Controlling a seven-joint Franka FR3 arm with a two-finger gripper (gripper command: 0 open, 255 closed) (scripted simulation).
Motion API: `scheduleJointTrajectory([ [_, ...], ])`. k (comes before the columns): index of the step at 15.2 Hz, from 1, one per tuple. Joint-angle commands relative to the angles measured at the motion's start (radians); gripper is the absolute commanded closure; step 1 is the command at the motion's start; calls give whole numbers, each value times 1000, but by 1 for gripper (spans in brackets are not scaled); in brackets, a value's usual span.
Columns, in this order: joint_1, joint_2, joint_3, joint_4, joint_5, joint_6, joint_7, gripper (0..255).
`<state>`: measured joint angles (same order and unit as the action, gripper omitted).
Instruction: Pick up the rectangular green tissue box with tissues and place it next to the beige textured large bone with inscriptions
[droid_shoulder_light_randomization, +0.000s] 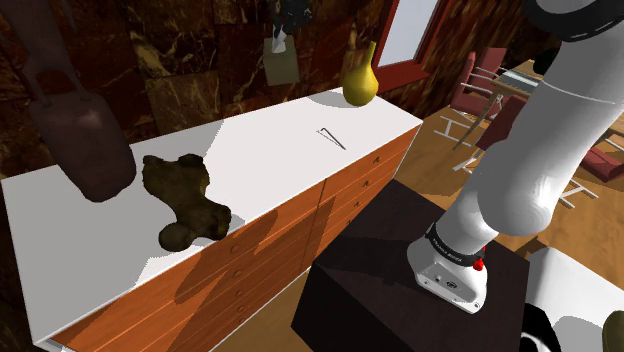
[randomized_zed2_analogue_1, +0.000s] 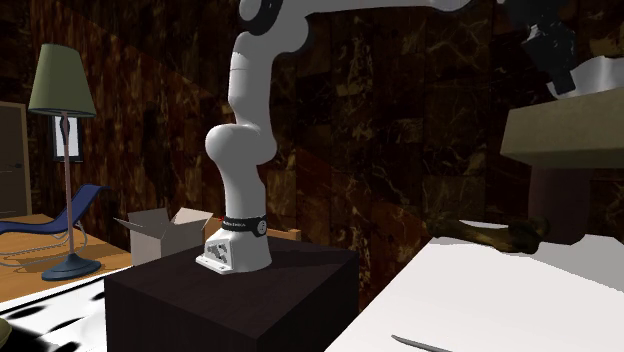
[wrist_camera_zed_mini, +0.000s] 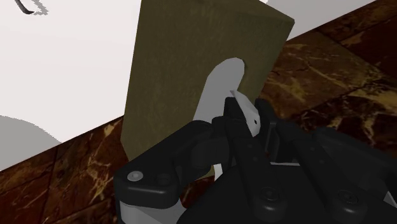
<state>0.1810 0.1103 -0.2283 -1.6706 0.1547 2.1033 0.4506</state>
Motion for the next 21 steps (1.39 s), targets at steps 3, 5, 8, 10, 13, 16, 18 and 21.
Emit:
scheduleJointTrajectory([
  [3, 47, 44, 32, 56, -25, -3, 92, 255],
  [5, 70, 74, 47, 96, -37, -10, 136, 255],
  [8, 105, 127, 65, 169, -54, -25, 200, 255],
  [10, 128, 168, 76, 226, -65, -40, 241, 255],
  [13, 162, 238, 90, 328, -79, -70, 299, 255],
  [16, 180, 276, 96, 358, -86, -61, 327, 255],
  [18, 182, 273, 97, 326, -86, -32, 327, 255],
  [21, 183, 271, 97, 283, -86, 9, 325, 255],
])
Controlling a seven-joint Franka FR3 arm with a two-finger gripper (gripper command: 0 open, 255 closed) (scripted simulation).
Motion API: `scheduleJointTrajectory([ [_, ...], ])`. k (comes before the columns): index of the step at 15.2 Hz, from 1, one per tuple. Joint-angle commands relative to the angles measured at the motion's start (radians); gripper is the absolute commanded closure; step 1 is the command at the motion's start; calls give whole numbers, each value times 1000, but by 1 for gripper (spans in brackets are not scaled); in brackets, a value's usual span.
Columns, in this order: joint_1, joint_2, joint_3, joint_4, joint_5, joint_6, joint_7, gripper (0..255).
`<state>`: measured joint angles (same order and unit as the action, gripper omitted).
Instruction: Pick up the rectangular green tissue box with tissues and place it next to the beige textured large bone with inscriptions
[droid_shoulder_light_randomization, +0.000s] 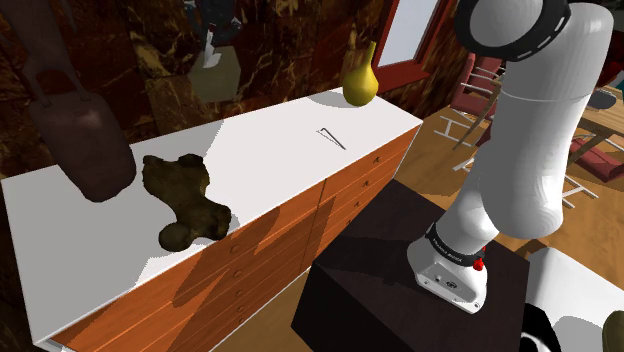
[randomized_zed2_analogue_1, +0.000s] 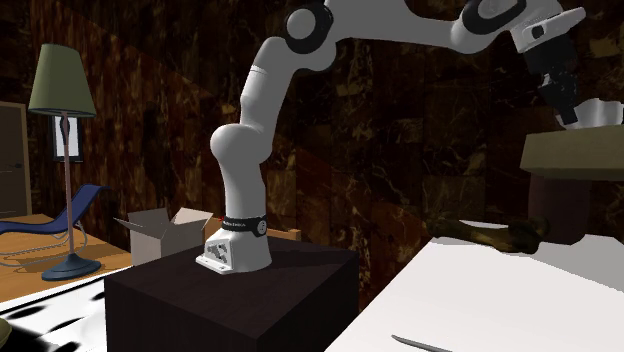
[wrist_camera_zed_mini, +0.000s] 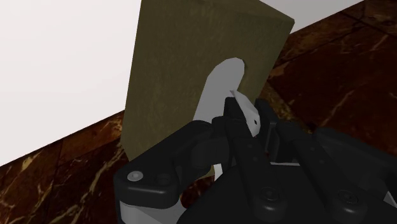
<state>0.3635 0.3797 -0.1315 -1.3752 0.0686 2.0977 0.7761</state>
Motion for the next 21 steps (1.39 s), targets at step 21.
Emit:
scheduleJointTrajectory([
  [21, 2, 47, 8, -229, 15, 276, -14, 255],
])
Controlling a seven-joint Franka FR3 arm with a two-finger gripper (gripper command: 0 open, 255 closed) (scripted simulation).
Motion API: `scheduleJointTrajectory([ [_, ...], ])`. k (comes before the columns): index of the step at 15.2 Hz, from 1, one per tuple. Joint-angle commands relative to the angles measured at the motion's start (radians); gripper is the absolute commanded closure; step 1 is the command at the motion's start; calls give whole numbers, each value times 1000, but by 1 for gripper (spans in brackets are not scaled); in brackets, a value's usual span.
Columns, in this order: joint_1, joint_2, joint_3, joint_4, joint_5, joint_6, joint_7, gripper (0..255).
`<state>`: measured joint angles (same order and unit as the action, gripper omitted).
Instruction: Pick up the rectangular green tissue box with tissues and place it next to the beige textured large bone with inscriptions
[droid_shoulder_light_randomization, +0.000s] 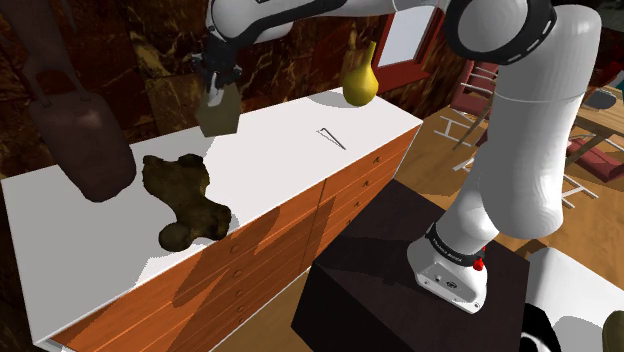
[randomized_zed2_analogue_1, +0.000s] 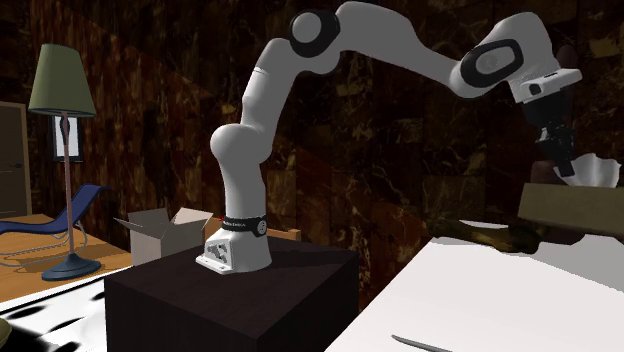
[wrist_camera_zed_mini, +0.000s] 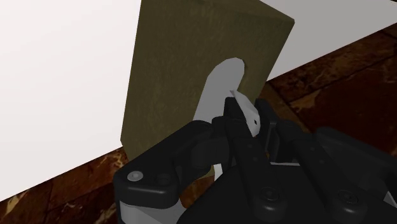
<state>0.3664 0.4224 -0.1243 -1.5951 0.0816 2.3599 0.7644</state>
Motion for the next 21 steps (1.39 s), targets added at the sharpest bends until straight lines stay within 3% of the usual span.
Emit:
scheduleJointTrajectory([
  [1, -1, 9, 1, -16, 3, 25, -3, 255],
  [15, -7, 89, 12, -88, 21, 177, -17, 255],
  [21, -8, 92, 13, -89, 21, 181, -17, 255],
])
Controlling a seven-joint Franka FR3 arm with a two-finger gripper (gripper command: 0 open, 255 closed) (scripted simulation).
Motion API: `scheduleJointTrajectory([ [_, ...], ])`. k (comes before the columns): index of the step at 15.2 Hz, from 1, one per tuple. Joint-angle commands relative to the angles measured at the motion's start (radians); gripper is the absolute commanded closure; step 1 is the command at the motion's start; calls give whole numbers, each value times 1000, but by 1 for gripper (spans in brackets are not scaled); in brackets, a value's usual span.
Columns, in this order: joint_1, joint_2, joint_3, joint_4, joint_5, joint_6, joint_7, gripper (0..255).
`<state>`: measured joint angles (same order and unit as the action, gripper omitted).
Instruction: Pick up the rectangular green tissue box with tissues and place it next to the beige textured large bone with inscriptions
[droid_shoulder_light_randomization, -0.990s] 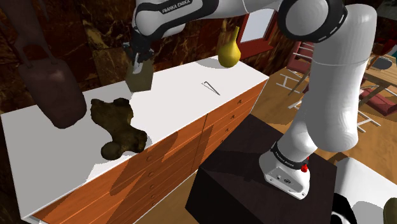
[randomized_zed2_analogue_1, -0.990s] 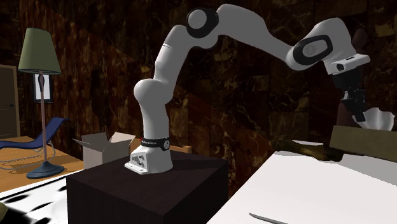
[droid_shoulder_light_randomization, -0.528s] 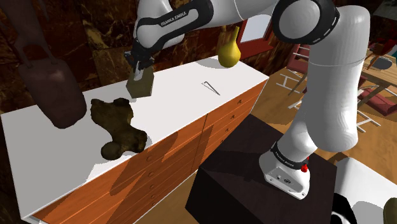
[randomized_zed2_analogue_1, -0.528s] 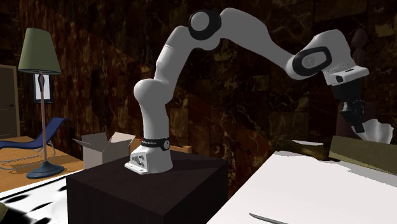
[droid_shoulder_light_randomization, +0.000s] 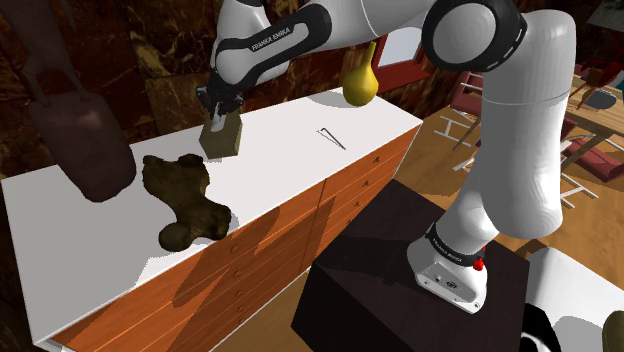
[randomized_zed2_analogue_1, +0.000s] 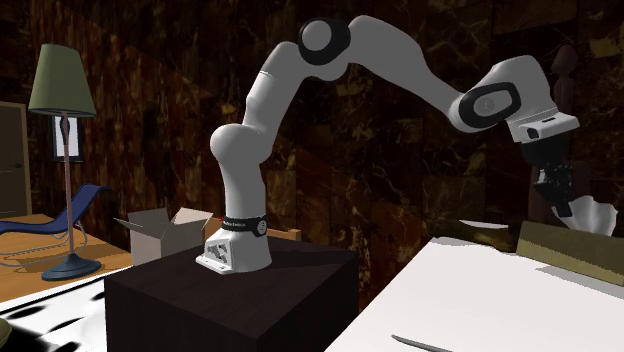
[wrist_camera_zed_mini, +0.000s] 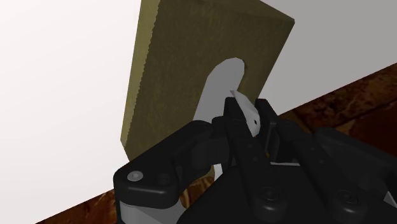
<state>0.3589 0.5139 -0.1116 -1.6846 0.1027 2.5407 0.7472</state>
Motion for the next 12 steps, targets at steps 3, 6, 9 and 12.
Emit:
scheduleJointTrajectory([
  [3, 0, 0, 0, 0, 0, 0, 0, 0],
  [6, 0, 0, 0, 0, 0, 0, 0, 0],
  [9, 3, -29, -3, -13, -4, -16, 2, 0],
  [12, 10, -108, -11, -42, -16, -65, 9, 0],
])
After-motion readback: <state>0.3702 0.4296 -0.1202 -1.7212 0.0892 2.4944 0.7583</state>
